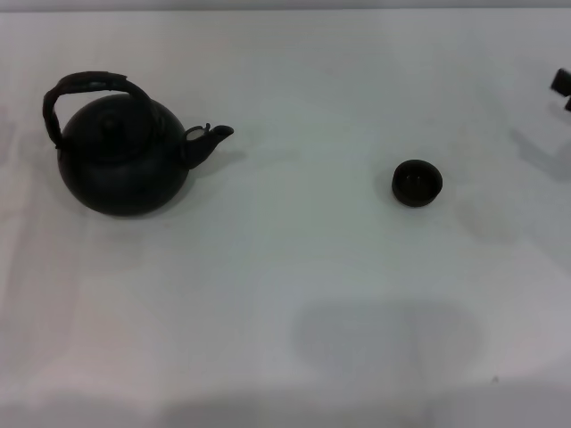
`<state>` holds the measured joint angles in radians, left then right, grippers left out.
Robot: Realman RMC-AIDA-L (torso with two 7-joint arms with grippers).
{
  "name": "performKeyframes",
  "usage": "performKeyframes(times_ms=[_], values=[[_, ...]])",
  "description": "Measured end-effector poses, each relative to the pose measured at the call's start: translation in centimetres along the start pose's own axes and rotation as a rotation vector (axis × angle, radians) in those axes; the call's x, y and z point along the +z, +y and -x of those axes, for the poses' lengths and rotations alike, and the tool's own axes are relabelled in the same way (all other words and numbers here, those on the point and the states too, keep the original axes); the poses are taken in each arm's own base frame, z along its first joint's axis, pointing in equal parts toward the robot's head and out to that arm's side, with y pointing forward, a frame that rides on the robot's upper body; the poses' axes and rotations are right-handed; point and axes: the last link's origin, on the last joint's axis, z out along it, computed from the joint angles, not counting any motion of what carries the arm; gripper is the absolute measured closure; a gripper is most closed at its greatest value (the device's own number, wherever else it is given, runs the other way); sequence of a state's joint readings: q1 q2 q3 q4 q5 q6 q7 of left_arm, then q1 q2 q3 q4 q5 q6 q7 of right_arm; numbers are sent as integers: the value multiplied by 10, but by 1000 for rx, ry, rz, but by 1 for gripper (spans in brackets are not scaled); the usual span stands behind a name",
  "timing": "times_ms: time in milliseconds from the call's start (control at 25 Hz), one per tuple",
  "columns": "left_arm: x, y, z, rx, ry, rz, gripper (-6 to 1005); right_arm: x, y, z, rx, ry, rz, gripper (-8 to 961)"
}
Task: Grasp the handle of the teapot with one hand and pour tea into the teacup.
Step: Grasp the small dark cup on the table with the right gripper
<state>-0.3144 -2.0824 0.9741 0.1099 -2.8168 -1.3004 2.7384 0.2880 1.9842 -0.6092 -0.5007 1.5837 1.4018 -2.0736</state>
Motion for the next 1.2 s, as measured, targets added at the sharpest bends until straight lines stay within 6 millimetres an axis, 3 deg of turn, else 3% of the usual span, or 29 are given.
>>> performKeyframes(times_ms=[640,960,1200], values=[[-20,-4,1,21,-2,38,180,39,24,18,-132,171,278,81],[-20,-11,-3,24,14,10,181,54,25,31,-256,288,346,81],[-18,-9,-4,21,21,16,181,74,39,33,-353,406,462,80]])
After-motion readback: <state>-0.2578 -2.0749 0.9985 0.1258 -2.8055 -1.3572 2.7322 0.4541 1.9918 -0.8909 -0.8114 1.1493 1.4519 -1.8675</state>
